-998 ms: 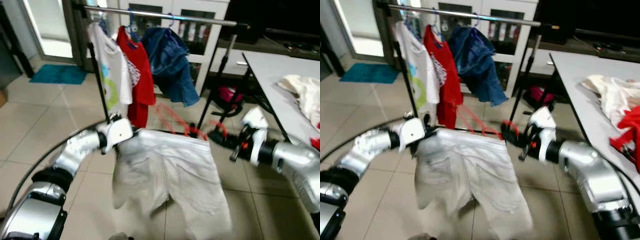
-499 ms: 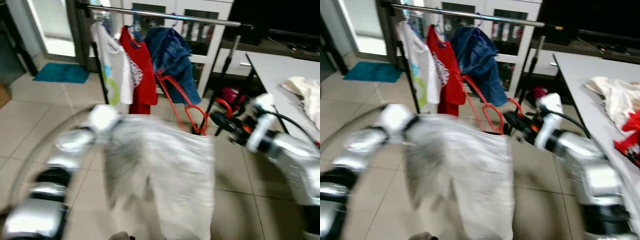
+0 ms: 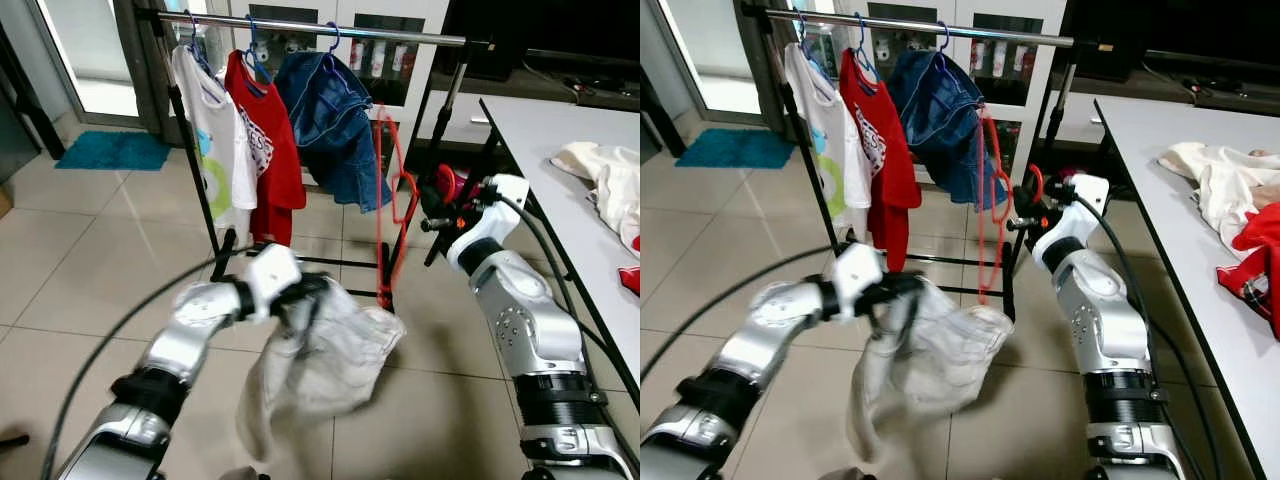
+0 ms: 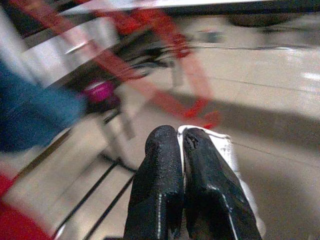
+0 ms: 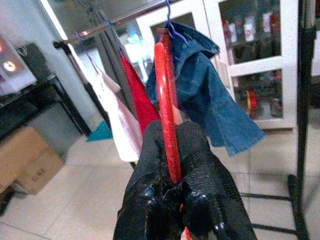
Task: Hang hanger
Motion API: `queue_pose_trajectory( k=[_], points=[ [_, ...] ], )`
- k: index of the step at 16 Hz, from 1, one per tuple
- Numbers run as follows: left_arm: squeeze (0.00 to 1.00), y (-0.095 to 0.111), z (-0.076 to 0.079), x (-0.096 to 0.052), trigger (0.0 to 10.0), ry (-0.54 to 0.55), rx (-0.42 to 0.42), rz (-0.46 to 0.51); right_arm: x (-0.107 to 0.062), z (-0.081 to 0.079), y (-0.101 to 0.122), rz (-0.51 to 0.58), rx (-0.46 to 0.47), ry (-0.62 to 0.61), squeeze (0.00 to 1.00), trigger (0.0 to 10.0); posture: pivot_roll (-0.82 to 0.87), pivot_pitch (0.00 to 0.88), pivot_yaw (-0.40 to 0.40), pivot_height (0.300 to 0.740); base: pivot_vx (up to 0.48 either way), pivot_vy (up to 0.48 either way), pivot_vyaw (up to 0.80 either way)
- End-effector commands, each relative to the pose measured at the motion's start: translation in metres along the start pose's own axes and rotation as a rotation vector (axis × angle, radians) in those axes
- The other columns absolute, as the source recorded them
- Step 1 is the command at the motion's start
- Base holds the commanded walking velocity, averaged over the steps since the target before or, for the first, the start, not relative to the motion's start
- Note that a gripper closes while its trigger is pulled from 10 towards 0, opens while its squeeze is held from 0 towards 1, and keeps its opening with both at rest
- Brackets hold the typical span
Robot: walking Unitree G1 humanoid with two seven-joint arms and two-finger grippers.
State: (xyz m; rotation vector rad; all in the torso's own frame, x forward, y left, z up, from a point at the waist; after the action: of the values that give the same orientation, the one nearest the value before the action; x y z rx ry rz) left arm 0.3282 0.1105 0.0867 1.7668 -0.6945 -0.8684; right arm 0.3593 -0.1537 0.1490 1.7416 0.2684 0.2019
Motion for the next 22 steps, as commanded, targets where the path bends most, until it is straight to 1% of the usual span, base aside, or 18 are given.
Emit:
queue_pose_trajectory(
  k=[1, 2, 3, 4, 5, 6, 7, 9, 10, 11, 12, 13, 16, 17, 18, 19, 21, 22],
  points=[
    [0.0, 0.007, -0.013, -0.006, 0.0, 0.097, -0.028, 0.023, -0.002, 0.002, -0.006, -0.028, -0.012, -0.013, 0.0, 10.0, -0.09, 0.0, -0.007, 0.74, 0.0, 0.0, 0.0],
    [0.0, -0.001, -0.026, -0.023, 0.3, 0.253, -0.121, 0.01, -0.009, 0.005, -0.018, -0.068, -0.039, -0.028, 0.0, 10.0, -0.09, 0.0, -0.013, 0.74, 0.0, 0.0, 0.0],
    [0.0, -0.005, -0.033, -0.034, 4.8, 0.336, -0.155, 0.001, -0.014, 0.007, -0.027, -0.11, -0.063, -0.042, 0.0, 10.0, -0.09, 0.0, -0.019, 0.74, 0.0, 0.0, -0.64],
    [0.0, -0.011, -0.043, -0.055, 10.0, 0.491, -0.208, -0.009, -0.029, 0.01, -0.046, -0.184, -0.125, -0.031, 0.0, 10.0, -0.08, 0.0, -0.025, 0.74, 0.0, 0.0, -0.73],
    [0.0, -0.012, -0.047, -0.064, 10.0, 0.558, -0.231, -0.008, -0.037, 0.009, -0.054, -0.212, -0.153, -0.017, 0.0, 10.0, -0.08, 0.0, -0.033, 0.74, 0.0, 0.0, -0.73],
    [0.0, -0.015, -0.048, -0.076, 10.0, 0.652, -0.284, -0.023, -0.048, 0.008, -0.062, -0.236, -0.16, -0.017, 0.0, 10.0, -0.08, 0.0, -0.038, 0.74, 0.0, 0.0, -0.73],
    [0.0, -0.018, -0.043, -0.08, 10.0, 0.681, -0.304, -0.063, -0.057, 0.008, -0.066, -0.245, -0.148, -0.03, 0.0, 10.0, -0.08, 0.0, -0.039, 0.74, 0.0, 0.0, -0.76],
    [0.0, -0.009, -0.029, -0.073, 10.0, 0.628, -0.25, -0.044, -0.068, 0.005, -0.067, -0.237, -0.137, -0.06, 0.0, 10.0, -0.1, 0.0, -0.037, 0.74, 0.0, 0.0, -0.78],
    [0.0, -0.007, -0.027, -0.069, 10.0, 0.697, -0.294, -0.007, -0.074, 0.002, -0.067, -0.206, -0.125, -0.1, 0.0, 10.0, -0.11, 0.0, -0.022, 0.74, 0.0, 0.0, -0.78],
    [0.0, -0.009, -0.029, -0.068, 10.0, 0.731, -0.334, -0.013, -0.076, 0.0, -0.067, -0.192, -0.128, -0.11, 0.0, 10.0, -0.11, 0.0, -0.018, 0.74, 0.0, 0.0, -0.78],
    [0.0, -0.005, -0.026, -0.065, 10.0, 0.709, -0.341, 0.015, -0.078, -0.002, -0.065, -0.174, -0.125, -0.126, 0.0, 10.0, -0.1, 0.0, -0.019, 0.74, 0.0, 0.0, -0.78],
    [0.0, 0.004, -0.026, -0.065, 10.0, 0.726, -0.297, 0.05, -0.082, -0.003, -0.062, -0.157, -0.115, -0.144, 0.0, 10.0, -0.1, 0.0, -0.021, 0.74, 0.0, 0.0, -0.78],
    [0.0, 0.002, -0.028, -0.073, 10.0, 0.804, -0.287, 0.042, -0.094, 0.003, -0.062, -0.128, -0.122, -0.251, 0.0, 10.0, -0.12, 0.0, 0.004, 0.74, 0.0, 0.0, -0.79],
    [0.0, -0.006, -0.028, -0.073, 10.0, 0.83, -0.291, -0.007, -0.098, 0.0, -0.062, -0.126, -0.097, -0.254, 0.0, 10.0, -0.13, 0.0, 0.019, 0.74, 0.0, 0.0, -0.8],
    [0.0, -0.007, -0.025, -0.065, 10.0, 0.771, -0.346, -0.033, -0.1, -0.002, -0.059, -0.123, -0.074, -0.241, 0.0, 10.0, -0.13, 0.0, 0.024, 0.74, 0.0, 0.0, -0.8],
    [0.0, -0.003, -0.023, -0.06, 10.0, 0.725, -0.349, -0.043, -0.1, -0.004, -0.057, -0.119, -0.058, -0.226, 0.0, 10.0, -0.13, 0.0, 0.028, 0.74, 0.0, 0.0, -0.8],
    [0.0, 0.009, -0.025, -0.056, 10.0, 0.669, -0.246, 0.005, -0.097, -0.01, -0.059, -0.136, -0.025, -0.177, 0.0, 10.0, -0.14, 0.0, 0.036, 0.74, 0.0, 0.0, -0.79],
    [0.0, 0.01, -0.026, -0.055, 10.0, 0.695, -0.224, 0.011, -0.098, -0.011, -0.061, -0.142, -0.03, -0.181, 0.0, 10.0, -0.13, 0.0, 0.037, 0.74, 0.0, 0.0, -0.78]
  ],
)
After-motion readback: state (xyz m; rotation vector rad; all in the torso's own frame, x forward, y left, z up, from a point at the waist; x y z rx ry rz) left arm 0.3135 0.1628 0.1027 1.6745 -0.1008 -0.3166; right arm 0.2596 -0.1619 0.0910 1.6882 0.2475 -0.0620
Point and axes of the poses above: a point about 5 cm out from each wrist's last joint towards the gripper, its own x axis pointing out of the wrist towards the gripper, its own y axis along the axis of the wrist's last joint, z = x × y, the point moved 3 cm from there along x, pointing out of the wrist towards the gripper
